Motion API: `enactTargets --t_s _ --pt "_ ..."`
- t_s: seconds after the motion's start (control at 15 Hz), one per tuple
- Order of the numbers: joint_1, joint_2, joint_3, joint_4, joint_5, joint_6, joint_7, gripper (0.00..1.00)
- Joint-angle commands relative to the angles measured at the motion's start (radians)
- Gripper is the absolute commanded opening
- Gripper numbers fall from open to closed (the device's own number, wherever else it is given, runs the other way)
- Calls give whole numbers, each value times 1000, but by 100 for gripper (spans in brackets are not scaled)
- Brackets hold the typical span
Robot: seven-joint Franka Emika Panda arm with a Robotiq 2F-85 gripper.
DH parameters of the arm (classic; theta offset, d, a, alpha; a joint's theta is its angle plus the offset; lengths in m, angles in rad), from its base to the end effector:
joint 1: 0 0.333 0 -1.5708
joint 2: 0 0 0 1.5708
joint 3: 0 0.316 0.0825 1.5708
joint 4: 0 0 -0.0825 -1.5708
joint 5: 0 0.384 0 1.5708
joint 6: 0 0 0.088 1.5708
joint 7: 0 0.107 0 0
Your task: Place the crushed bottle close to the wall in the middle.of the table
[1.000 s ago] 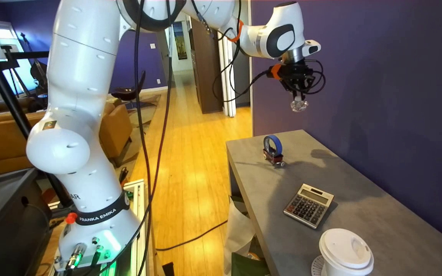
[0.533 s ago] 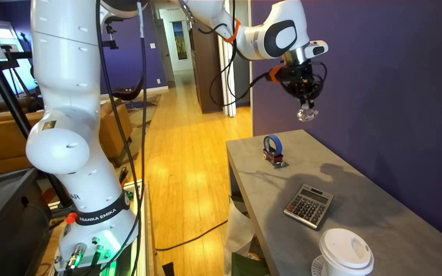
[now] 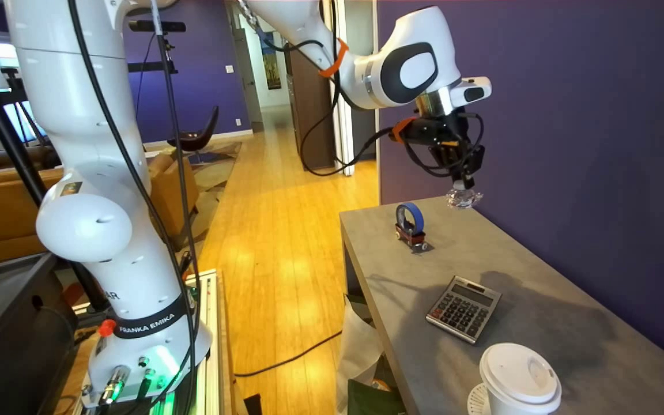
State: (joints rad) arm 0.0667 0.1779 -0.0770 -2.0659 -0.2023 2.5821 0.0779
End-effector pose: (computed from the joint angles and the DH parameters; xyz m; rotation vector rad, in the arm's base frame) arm 0.6071 -0.0013 0.3828 2.9597 0.1017 0.5111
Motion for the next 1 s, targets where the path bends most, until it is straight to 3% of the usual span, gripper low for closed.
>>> enactTargets --t_s 0.0,0.4,0.47,0.93 --pt "-20 -14 12 -18 -12 4 5 32" --pt "-22 -40 12 -50 -18 9 8 32" --pt "-22 -24 11 -22 -11 -13 22 8" --pt "-78 191 -41 303 55 -103 159 8"
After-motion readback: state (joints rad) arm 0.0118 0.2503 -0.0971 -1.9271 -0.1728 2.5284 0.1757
